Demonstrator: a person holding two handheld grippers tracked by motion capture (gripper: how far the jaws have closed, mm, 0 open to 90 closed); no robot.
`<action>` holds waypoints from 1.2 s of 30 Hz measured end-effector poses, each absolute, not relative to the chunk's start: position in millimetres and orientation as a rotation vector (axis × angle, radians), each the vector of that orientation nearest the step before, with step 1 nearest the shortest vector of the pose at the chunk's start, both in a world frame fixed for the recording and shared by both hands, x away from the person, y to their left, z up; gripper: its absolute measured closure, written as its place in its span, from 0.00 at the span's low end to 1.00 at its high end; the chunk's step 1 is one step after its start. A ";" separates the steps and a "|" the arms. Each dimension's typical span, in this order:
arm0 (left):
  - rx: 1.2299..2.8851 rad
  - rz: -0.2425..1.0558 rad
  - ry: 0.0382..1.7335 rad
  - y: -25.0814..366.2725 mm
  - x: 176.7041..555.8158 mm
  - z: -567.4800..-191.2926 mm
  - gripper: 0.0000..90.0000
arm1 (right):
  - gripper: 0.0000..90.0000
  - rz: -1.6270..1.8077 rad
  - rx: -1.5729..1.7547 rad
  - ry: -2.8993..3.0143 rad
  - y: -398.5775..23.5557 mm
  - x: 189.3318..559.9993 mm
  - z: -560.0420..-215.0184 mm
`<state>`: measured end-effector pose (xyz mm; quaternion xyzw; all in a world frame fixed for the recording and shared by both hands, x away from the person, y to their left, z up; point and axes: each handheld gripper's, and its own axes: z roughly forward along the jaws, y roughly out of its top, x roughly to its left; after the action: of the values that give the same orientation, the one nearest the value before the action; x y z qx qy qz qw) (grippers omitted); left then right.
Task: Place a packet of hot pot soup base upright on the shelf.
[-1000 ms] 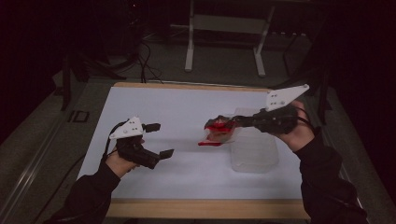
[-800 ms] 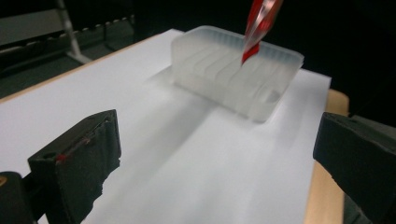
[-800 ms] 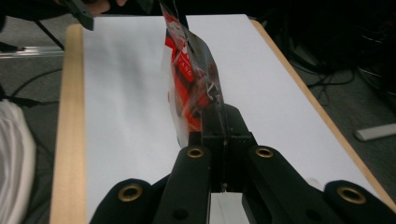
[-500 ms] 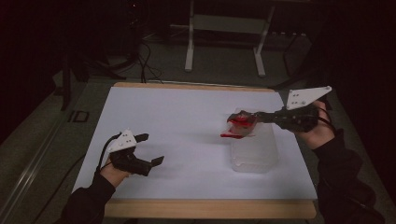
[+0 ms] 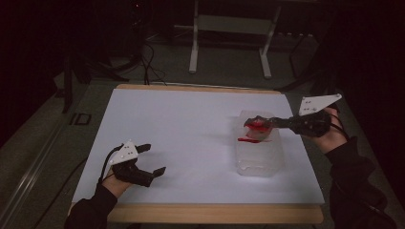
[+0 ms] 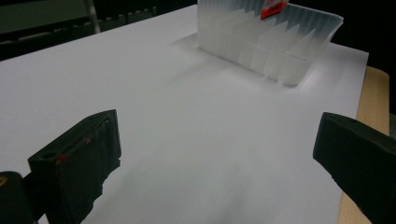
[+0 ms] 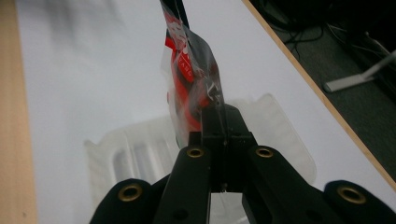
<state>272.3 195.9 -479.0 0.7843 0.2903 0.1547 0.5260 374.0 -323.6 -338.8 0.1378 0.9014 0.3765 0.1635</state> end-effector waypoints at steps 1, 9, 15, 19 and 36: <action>1.875 0.368 0.694 195.9 272.3 -479.3 0.01 | 1.00 1.064 0.392 2.573 -324.6 375.0 -340.8; 1.878 0.355 0.695 196.0 271.8 -483.2 0.01 | 1.00 0.984 0.423 2.591 -327.2 383.7 -359.0; 1.873 0.347 0.699 197.3 271.8 -485.1 0.01 | 1.00 0.978 0.428 2.607 -324.7 387.1 -370.1; 1.875 0.343 0.701 197.7 272.3 -487.0 0.01 | 1.00 0.975 0.437 2.627 -323.1 391.2 -383.3; 1.876 0.329 0.706 197.9 272.5 -489.3 0.01 | 1.00 1.062 0.501 2.644 -332.6 396.2 -415.1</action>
<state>272.5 197.9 -489.3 0.7848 0.2952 0.1378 0.5272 396.2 -332.6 -415.1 0.1720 0.9068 0.3644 0.1238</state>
